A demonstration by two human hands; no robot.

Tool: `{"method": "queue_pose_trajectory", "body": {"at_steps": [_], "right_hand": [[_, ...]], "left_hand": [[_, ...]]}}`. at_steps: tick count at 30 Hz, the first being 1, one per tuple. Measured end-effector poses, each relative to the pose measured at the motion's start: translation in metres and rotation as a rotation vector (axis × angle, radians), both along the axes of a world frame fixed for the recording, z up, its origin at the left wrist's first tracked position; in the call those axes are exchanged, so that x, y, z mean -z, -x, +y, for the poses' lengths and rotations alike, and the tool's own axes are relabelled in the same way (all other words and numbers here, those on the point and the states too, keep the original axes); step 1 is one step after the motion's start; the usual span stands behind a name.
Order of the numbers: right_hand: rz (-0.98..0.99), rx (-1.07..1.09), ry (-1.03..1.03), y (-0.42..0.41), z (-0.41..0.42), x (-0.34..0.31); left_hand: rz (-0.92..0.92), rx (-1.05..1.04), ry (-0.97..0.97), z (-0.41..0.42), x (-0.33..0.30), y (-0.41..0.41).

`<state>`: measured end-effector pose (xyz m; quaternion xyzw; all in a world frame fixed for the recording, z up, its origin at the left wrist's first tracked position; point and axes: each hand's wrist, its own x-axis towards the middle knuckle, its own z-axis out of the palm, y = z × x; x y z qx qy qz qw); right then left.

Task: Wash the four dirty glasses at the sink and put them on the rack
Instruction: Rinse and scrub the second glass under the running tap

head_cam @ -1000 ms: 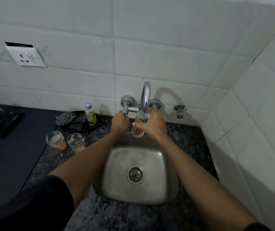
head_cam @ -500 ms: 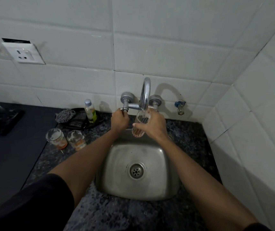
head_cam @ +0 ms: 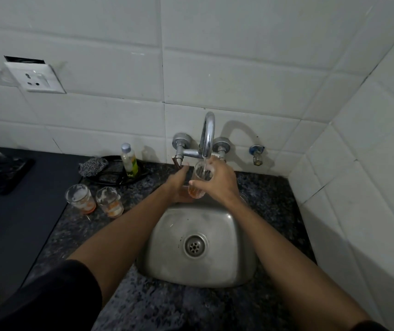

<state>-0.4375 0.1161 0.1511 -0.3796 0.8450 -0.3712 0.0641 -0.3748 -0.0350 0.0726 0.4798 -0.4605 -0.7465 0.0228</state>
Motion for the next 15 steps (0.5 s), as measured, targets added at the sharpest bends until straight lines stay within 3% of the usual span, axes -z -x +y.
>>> {"method": "queue_pose_trajectory", "body": {"at_steps": [1, 3, 6, 9, 11, 15], "right_hand": [[0.012, -0.032, -0.007, 0.001, 0.002, 0.001], [0.047, -0.117, -0.046, 0.002, 0.005, 0.003], [0.169, -0.244, -0.097, 0.007, 0.014, -0.001], [0.567, -0.341, -0.125, 0.012, 0.023, -0.004], [0.715, -0.401, -0.121, 0.013, 0.029, -0.002], [0.427, -0.454, -0.182, 0.009, 0.029, -0.003]], "left_hand": [[0.079, 0.079, -0.181, 0.007, -0.003, -0.002], [0.233, 0.120, -0.332, 0.019, -0.008, -0.005], [0.336, 0.089, -0.323, 0.024, -0.010, -0.001], [0.364, -0.044, -0.300, 0.020, -0.007, 0.004], [0.352, -0.136, -0.272, 0.021, -0.007, 0.008], [0.419, -0.186, -0.300, 0.025, -0.015, 0.012]]}}
